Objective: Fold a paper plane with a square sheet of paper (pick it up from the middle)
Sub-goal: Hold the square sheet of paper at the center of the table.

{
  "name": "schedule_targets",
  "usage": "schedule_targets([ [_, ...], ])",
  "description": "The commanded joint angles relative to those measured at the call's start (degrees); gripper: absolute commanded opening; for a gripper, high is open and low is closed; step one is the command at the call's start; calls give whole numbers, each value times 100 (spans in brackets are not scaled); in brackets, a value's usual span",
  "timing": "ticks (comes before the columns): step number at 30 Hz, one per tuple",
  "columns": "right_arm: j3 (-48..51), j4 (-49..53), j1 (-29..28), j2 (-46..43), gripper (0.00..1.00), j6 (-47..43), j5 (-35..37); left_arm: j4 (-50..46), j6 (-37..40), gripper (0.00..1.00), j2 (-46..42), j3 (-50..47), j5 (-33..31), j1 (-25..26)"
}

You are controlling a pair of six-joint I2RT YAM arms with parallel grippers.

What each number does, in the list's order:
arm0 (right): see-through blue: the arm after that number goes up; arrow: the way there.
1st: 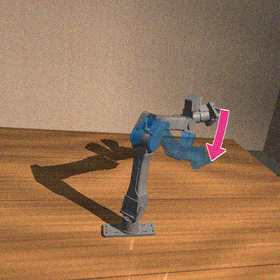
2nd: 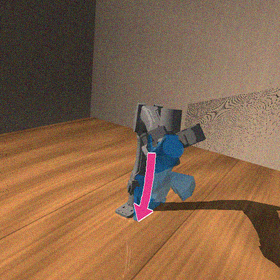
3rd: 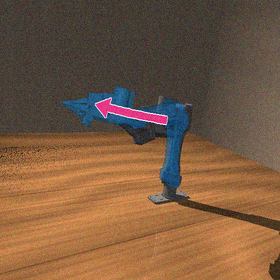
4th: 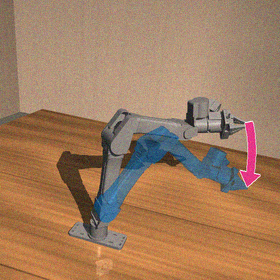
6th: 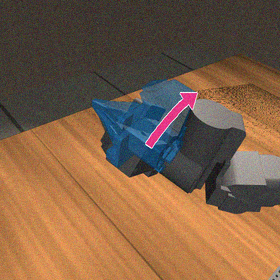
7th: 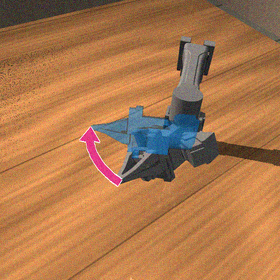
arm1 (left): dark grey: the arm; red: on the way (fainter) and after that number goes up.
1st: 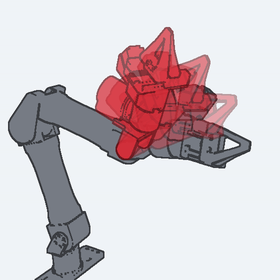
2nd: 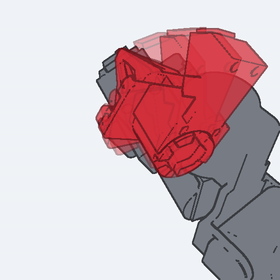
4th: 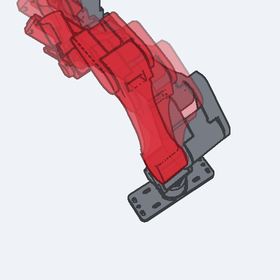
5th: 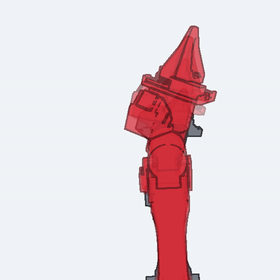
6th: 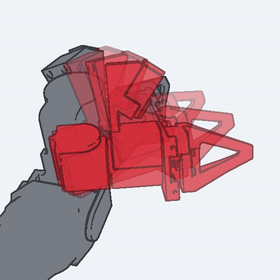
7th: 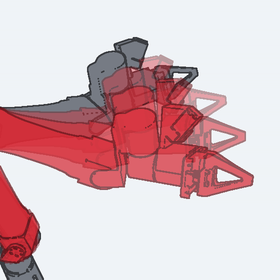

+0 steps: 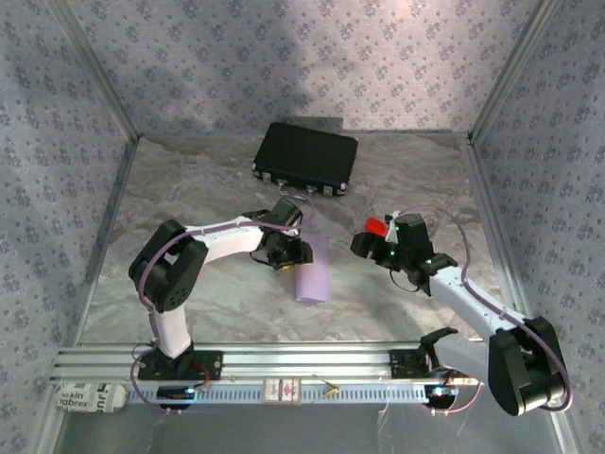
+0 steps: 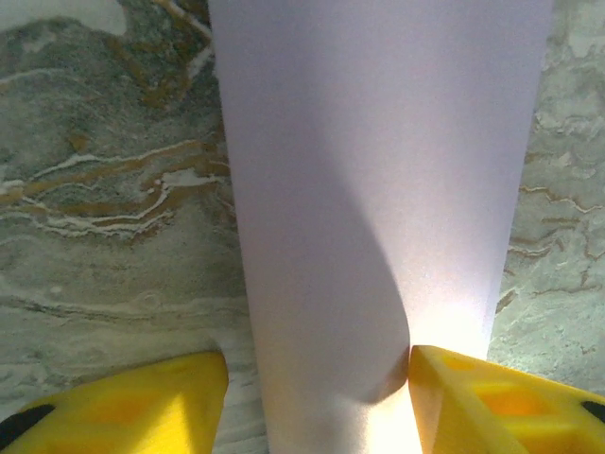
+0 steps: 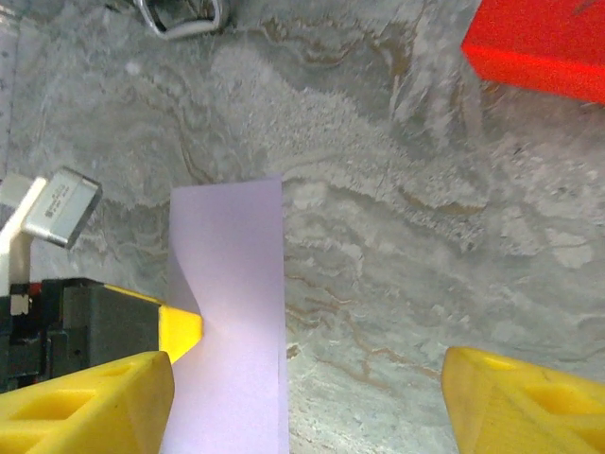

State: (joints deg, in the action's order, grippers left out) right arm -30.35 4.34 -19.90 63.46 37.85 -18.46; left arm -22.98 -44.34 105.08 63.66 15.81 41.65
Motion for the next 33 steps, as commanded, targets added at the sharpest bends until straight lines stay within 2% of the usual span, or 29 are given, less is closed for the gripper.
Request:
schedule_targets([
  [1, -263, -152, -139, 158, 73, -96, -122, -220, -116, 52, 138, -53, -410, -2],
  [10, -417, -296, -363, 615, 63, -124, -297, -114, -108, 52, 184, -101, -390, -6],
  [19, -497, -620, -871, 1314, 30, 147, -364, -104, -124, 53, 258, -124, -426, 2],
  [23, -711, -712, -1112, 1781, 20, 187, -397, -94, -146, 53, 259, -156, -443, 2],
  [33, -1139, -801, -1427, 2714, 12, 322, -391, -114, -212, 53, 294, -159, -471, 7],
])
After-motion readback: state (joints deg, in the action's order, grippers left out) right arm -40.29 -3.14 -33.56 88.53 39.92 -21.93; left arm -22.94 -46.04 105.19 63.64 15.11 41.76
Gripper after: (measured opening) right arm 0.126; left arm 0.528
